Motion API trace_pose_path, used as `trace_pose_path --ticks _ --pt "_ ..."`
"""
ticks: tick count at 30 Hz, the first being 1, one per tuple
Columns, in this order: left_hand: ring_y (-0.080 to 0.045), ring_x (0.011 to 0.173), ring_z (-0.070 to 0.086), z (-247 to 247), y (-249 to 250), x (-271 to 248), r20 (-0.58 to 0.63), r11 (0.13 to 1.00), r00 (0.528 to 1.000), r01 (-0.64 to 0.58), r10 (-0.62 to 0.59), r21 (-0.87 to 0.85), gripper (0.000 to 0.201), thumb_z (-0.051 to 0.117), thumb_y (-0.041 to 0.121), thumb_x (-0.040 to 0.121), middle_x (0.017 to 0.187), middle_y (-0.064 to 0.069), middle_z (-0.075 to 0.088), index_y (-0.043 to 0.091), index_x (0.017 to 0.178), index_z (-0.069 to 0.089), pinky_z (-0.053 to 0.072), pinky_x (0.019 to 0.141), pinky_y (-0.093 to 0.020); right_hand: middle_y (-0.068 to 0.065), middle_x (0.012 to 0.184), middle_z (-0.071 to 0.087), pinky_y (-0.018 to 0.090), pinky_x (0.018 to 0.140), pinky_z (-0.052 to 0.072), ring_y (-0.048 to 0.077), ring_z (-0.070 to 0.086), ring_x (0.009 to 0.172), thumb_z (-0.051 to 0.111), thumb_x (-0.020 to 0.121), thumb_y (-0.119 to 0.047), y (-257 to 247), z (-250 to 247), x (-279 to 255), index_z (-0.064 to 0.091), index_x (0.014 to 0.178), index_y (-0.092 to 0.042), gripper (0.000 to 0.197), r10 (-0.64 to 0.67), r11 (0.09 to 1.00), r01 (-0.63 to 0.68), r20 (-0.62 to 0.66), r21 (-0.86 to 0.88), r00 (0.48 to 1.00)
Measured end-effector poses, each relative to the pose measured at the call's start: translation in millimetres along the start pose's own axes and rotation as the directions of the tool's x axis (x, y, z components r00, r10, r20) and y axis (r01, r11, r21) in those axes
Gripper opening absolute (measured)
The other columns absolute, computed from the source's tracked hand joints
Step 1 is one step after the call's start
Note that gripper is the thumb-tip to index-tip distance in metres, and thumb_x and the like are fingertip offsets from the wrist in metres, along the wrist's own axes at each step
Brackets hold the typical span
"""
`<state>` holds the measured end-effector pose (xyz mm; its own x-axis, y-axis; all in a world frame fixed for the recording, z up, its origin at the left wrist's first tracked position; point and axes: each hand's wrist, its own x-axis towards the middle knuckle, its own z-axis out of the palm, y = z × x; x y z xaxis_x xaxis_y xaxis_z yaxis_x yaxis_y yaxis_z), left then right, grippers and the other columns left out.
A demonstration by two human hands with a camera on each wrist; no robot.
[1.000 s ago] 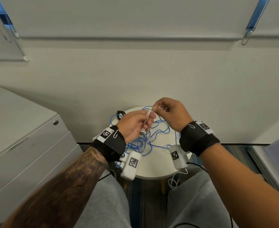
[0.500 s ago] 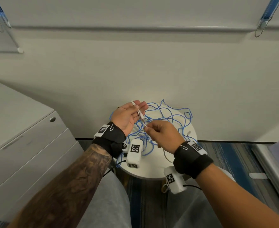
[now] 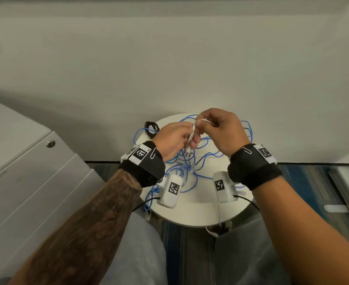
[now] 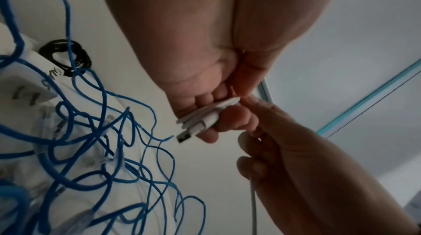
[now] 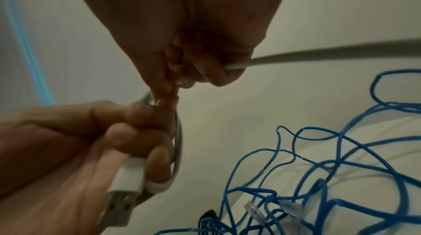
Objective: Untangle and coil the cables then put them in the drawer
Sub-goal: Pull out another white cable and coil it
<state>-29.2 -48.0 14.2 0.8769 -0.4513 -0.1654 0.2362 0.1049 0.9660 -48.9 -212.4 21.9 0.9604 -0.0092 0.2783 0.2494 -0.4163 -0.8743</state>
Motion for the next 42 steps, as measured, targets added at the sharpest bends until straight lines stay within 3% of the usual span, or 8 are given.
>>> trace_pose_path --ticks 7,13,18,23,27,30,37,42 --pt "-0.013 0.059 0.045 -20.7 -16.1 26.0 0.094 0.966 0.990 0.127 -0.108 -0.225 0.021 0.038 0.005 0.098 0.072 -0.005 0.052 0.002 0.099 0.059 0.049 0.065 -0.029 -0.008 0.077 0.067 0.013 0.057 0.044 -0.001 0.057 0.061 0.059 0.099 -0.015 47.0 23.0 14.5 0.075 0.106 -0.015 0.017 0.137 0.988 -0.136 0.001 0.066 0.991" --pt "-0.014 0.063 0.062 -37.3 -38.3 40.3 -0.056 0.738 0.992 0.048 -0.115 -0.673 0.025 0.034 0.011 0.102 0.074 -0.001 0.061 0.006 0.098 0.058 0.049 0.078 -0.030 -0.005 0.064 0.064 0.017 0.050 0.047 0.002 0.052 0.045 0.050 0.104 -0.022 61.1 47.6 0.5 0.071 0.110 -0.023 0.023 0.215 0.971 -0.183 0.231 -0.151 0.949" --pt "-0.015 0.078 0.071 -47.3 -56.8 42.7 -0.261 0.728 0.959 -0.099 -0.113 -0.678 0.024 0.035 0.009 0.104 0.089 -0.009 0.072 0.003 0.103 0.058 0.057 0.081 -0.032 -0.006 0.061 0.062 0.019 0.056 0.046 0.000 0.054 0.048 0.053 0.102 -0.025 54.1 50.1 -13.5 0.070 0.093 -0.014 0.023 0.218 0.960 -0.121 0.397 -0.254 0.892" --pt "-0.019 0.083 0.070 -44.6 -56.7 47.0 -0.346 0.932 0.937 -0.175 0.058 -0.316 0.022 0.039 0.004 0.103 0.096 -0.016 0.069 0.002 0.105 0.061 0.057 0.076 -0.030 0.000 0.050 0.056 0.024 0.051 0.051 0.015 0.053 0.044 0.064 0.097 -0.023 37.2 28.3 -7.8 0.067 0.083 -0.005 0.023 0.282 0.958 -0.280 0.409 -0.065 0.868" --pt "-0.024 0.086 0.069 -48.2 -50.8 48.6 -0.256 0.986 0.952 -0.154 0.166 0.068 0.024 0.044 0.005 0.101 0.092 -0.012 0.071 0.007 0.104 0.067 0.056 0.082 -0.035 0.009 0.058 0.042 0.025 0.051 0.042 0.014 0.037 0.053 0.066 0.095 -0.025 32.8 14.5 6.2 0.071 0.084 -0.005 0.023 0.220 0.972 -0.234 0.292 0.014 0.931" --pt "-0.028 0.087 0.068 -43.0 -49.1 49.5 -0.117 0.976 0.984 -0.113 0.136 0.184 0.025 0.044 0.010 0.101 0.091 -0.012 0.071 0.010 0.104 0.069 0.055 0.084 -0.038 0.013 0.067 0.060 0.019 0.056 0.040 0.009 0.045 0.057 0.065 0.096 -0.026 37.9 13.2 16.2 0.072 0.081 -0.015 0.019 0.139 0.989 -0.144 0.191 0.015 0.972" --pt "-0.015 0.067 0.054 -34.5 -43.5 46.4 0.066 0.995 0.998 0.011 -0.018 0.104 0.024 0.041 0.008 0.100 0.074 -0.007 0.058 0.000 0.098 0.063 0.046 0.068 -0.028 0.001 0.079 0.072 0.016 0.069 0.048 0.004 0.062 0.072 0.070 0.093 -0.019 61.6 22.0 29.9 0.073 0.087 -0.008 0.013 0.100 0.994 -0.100 0.022 0.032 0.995" --pt "-0.013 0.061 0.044 -41.8 -36.5 45.1 0.144 0.930 0.988 0.103 -0.055 -0.354 0.021 0.038 0.009 0.099 0.070 -0.002 0.051 0.003 0.100 0.058 0.048 0.071 -0.030 -0.011 0.070 0.066 0.015 0.060 0.045 0.000 0.056 0.065 0.061 0.099 -0.021 60.8 35.0 30.6 0.073 0.095 -0.013 0.016 0.164 0.975 -0.168 0.043 0.147 0.986"
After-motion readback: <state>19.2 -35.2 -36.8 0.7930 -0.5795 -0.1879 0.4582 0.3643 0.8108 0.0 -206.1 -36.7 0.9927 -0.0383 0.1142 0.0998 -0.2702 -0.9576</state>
